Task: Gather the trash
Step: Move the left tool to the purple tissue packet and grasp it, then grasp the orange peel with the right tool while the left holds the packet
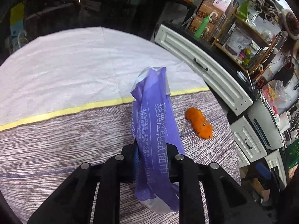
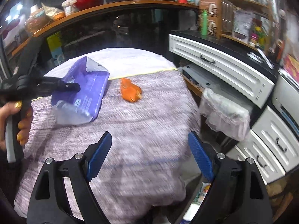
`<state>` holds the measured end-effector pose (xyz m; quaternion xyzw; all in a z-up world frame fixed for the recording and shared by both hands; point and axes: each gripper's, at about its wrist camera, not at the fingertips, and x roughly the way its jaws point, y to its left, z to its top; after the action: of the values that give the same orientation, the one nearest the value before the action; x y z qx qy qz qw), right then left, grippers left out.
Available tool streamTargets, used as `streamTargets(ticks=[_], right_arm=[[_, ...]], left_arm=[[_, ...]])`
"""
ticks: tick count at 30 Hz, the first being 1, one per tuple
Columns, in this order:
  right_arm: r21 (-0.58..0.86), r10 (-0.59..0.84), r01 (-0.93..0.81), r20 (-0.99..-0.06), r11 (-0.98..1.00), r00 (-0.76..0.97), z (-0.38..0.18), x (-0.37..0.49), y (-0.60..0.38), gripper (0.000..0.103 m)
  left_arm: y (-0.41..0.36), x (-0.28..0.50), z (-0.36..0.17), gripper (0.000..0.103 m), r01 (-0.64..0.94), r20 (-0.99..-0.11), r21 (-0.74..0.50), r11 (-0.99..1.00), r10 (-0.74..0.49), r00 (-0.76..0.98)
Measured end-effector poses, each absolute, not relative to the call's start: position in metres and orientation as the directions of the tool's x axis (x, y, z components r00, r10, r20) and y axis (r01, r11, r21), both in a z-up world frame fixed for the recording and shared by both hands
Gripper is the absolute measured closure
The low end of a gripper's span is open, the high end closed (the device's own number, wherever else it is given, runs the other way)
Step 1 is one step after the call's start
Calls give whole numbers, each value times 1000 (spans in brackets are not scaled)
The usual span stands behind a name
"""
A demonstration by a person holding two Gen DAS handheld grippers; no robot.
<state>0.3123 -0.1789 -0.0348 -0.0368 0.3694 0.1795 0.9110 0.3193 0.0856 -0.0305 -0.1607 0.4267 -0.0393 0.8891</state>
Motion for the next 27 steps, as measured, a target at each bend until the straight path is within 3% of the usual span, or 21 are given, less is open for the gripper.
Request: streamTargets(ticks=[6, 10, 16, 20, 27], right_arm=[[51, 347, -449, -713, 892, 609, -34, 355, -134, 22], [32, 335, -470, -745, 882, 577, -41, 395, -111, 33], [-20, 289, -486, -782, 874, 552, -54, 435, -84, 39], [-48, 257, -494, -808, 868, 531, -67, 447, -73, 59], [-21, 283, -484, -788, 875, 547, -65, 439, -79, 69]], left_arm=[[95, 306, -23, 84, -94, -704, -286, 954, -143, 695], [98, 305, -17, 84, -85, -685, -310, 947, -161, 711], [98, 304, -15, 84, -79, -669, -315, 946, -162, 726], [97, 305, -17, 84, -66, -667, -339, 938, -190, 721], [92, 304, -17, 84, -48, -662, -342, 939, -204, 721]])
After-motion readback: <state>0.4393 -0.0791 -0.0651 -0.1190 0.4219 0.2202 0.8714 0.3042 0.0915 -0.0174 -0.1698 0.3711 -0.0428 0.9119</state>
